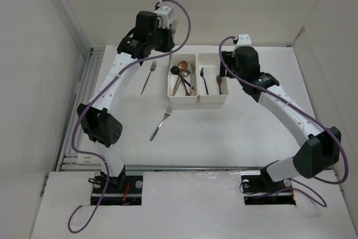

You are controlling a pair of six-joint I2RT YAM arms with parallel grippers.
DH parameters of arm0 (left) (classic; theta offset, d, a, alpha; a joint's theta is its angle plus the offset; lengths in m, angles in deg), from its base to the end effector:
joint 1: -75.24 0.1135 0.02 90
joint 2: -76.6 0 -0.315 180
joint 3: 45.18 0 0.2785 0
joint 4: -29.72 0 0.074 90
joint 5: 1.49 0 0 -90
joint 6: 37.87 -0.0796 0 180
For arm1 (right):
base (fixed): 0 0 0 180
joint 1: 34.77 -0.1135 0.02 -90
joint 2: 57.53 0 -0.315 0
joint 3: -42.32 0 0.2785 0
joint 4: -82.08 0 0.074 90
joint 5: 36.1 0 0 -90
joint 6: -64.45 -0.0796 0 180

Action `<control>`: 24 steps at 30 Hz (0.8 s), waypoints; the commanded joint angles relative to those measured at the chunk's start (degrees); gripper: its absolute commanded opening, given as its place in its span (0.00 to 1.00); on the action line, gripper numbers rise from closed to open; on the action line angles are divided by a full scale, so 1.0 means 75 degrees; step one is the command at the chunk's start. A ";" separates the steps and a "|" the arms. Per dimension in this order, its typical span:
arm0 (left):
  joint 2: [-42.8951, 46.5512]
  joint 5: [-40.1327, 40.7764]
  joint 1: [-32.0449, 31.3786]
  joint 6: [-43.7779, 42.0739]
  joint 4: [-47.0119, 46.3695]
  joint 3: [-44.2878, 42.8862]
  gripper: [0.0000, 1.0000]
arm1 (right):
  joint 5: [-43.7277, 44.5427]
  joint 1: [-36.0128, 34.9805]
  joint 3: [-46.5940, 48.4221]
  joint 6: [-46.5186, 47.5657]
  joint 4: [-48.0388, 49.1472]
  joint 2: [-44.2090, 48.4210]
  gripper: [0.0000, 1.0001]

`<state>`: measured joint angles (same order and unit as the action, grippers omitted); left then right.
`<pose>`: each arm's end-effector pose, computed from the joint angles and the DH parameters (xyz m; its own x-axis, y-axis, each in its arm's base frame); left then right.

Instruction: Sort the eating utensils into containers

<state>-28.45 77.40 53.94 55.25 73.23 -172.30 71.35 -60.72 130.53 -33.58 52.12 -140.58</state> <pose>0.4616 -0.1964 0.4667 -0.3685 0.0864 -0.9256 0.5042 0.8550 -0.1210 0.3659 0.1515 0.3883 -0.3976 -0.0453 -0.9164 -0.1183 0.9930 0.0023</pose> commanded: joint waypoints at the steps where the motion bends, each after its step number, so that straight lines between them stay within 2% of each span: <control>1: -0.0614 -0.1329 -0.0838 0.0719 -0.1163 -0.0448 0.00 | 0.0320 0.0377 -0.0315 -0.0522 0.0379 0.0689 0.72; 2: -0.0826 -0.1331 -0.1118 0.0849 -0.1688 -0.0623 0.00 | 0.0403 0.0379 -0.0387 -0.0523 0.0379 0.0945 0.72; 6: -0.2034 -0.1190 -0.1402 0.1400 -0.2009 -0.1455 0.00 | 0.0474 0.0543 -0.0563 -0.0442 0.0379 0.1311 0.72; 12: -0.3193 -0.0557 -0.1800 0.1214 -0.2373 -0.1830 0.00 | 0.0661 0.0613 -0.0867 -0.0207 0.0015 0.1966 0.73; 13: -0.3300 -0.0557 -0.1801 0.1214 -0.2373 -0.1831 0.07 | 0.0661 0.0613 -0.0868 -0.0137 -0.0054 0.2037 0.73; 14: -0.3382 -0.0557 -0.1801 0.1318 -0.2466 -0.1831 0.41 | 0.0661 0.0613 -0.0972 -0.0136 -0.0055 0.2038 0.73; 16: -0.3383 -0.0394 -0.1801 0.1389 -0.2467 -0.1831 0.71 | 0.0661 0.0613 -0.1055 -0.0136 -0.0137 0.2213 0.73; 17: -0.3186 -0.0219 -0.1801 0.1389 -0.2374 -0.1831 0.93 | 0.0661 0.0613 -0.1055 -0.0136 -0.0137 0.2213 0.75; 18: -0.3184 -0.0217 -0.1801 0.1389 -0.2373 -0.1831 1.00 | 0.0592 0.0613 -0.1125 -0.0066 -0.0137 0.2213 0.75; 21: -0.2599 -0.0217 -0.1474 0.1460 -0.2373 -0.2356 1.00 | 0.0393 0.0520 -0.1126 0.0028 -0.0137 0.2284 0.75; 23: -0.2306 -0.0007 -0.1193 0.1122 -0.1942 -0.3023 1.00 | 0.0392 0.0368 -0.1126 0.0191 -0.0137 0.2121 0.75; 24: -0.2189 0.0434 -0.1099 0.0888 -0.1812 -0.3096 1.00 | 0.0392 0.0286 -0.1126 0.0320 -0.0067 0.2120 0.75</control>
<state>-56.02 75.43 42.00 64.58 60.23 -188.63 74.89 -57.03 122.18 -33.64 50.53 -124.79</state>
